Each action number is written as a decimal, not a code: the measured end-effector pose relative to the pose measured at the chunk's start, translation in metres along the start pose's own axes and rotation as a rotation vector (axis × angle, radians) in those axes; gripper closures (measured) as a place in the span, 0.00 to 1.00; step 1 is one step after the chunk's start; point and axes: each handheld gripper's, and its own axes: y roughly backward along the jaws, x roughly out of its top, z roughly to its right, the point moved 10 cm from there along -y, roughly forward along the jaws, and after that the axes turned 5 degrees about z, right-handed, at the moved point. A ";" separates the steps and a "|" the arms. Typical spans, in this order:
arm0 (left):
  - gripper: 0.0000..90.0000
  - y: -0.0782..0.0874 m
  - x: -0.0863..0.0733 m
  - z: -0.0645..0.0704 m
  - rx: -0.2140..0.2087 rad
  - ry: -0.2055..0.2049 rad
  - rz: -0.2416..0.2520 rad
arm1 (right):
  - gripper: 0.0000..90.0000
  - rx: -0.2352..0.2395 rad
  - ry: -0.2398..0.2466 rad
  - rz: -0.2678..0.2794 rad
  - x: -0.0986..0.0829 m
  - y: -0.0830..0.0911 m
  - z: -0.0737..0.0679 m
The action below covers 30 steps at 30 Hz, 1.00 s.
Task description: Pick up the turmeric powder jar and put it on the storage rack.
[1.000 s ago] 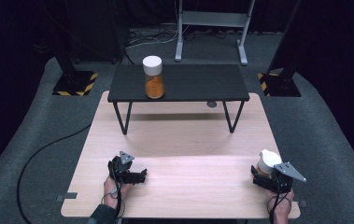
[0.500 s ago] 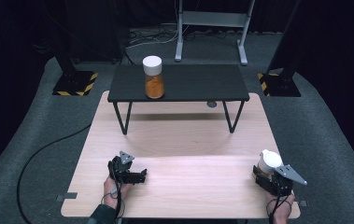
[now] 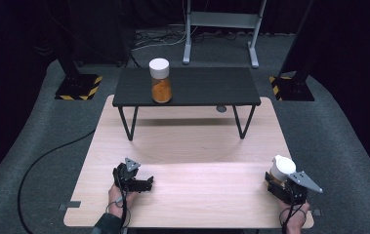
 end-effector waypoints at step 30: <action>0.01 0.000 0.000 0.000 0.001 0.000 0.001 | 0.33 0.125 0.075 0.003 0.047 -0.018 -0.021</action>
